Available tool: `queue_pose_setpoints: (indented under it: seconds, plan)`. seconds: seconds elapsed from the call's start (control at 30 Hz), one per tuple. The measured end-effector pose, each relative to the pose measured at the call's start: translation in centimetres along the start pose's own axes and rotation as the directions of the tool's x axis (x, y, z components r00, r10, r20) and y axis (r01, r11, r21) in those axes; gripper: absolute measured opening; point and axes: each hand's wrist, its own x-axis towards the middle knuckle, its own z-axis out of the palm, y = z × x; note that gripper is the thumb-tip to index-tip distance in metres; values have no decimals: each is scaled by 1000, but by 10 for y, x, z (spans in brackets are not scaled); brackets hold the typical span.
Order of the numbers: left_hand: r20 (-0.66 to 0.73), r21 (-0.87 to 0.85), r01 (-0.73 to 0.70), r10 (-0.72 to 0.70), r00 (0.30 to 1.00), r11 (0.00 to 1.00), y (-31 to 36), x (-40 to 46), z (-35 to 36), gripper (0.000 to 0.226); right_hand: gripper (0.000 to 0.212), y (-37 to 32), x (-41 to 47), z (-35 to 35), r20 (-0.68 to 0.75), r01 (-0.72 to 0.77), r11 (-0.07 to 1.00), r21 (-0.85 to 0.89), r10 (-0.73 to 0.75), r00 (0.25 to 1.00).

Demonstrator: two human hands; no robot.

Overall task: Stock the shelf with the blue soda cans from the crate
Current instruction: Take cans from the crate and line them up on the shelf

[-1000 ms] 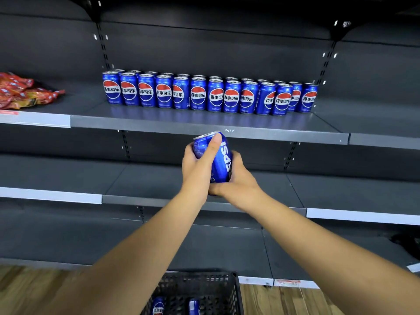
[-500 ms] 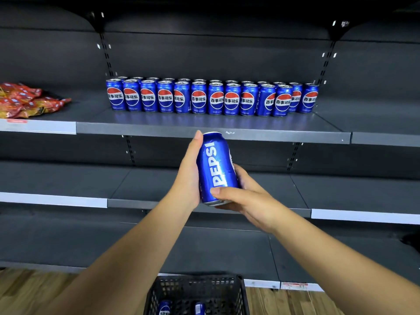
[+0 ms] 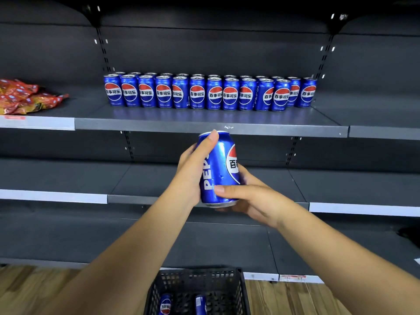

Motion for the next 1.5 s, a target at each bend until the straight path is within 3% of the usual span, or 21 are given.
queue_pose_setpoints:
  seconds: [0.13, 0.27, 0.43, 0.53, 0.7, 0.8, 0.97, 1.1, 1.2, 1.5]
  plan:
    - [-21, 30, 34, -34, 999, 999, -7, -1, 3, 42, 61, 6, 1, 1, -92, 22, 999, -22, -24, 995]
    - [-37, 127, 20, -16, 999, 992, -14, 3, 3, 51, 58, 10, 4, 5, -216, 42, 995, -87, -60, 975]
    - [-56, 102, 67, -61, 997, 993, -16, 14, -13, 42, 70, 12, 13, 4, -173, -70, 986, -152, 43, 984]
    - [-86, 39, 156, -152, 985, 987, -16, 23, -23, 57, 53, 9, 19, 5, -160, -99, 972, -211, 66, 985]
    - [36, 93, 118, -122, 992, 989, -17, 42, -24, 49, 41, 9, 30, 5, -297, -93, 970, -223, 24, 954]
    - [109, 145, 69, -85, 990, 987, -17, 56, -18, 59, 34, 8, 36, -3, -385, -57, 969, -242, -42, 922]
    - [154, 208, 72, -105, 982, 975, -13, 89, -1, 61, 46, 7, 54, -26, -521, -70, 952, -298, -101, 847]
    - [81, 220, 100, -120, 989, 970, -10, 128, 17, 37, 59, -9, 65, -58, -573, -75, 912, -403, -187, 798]
    - [72, 244, 41, -61, 996, 969, -12, 155, 38, 23, 60, -24, 74, -93, -569, -43, 889, -456, -254, 782]
    - [29, 309, -8, -1, 1000, 951, -38, 247, 147, 9, 71, -63, 115, -249, -625, -72, 847, -527, -329, 708]
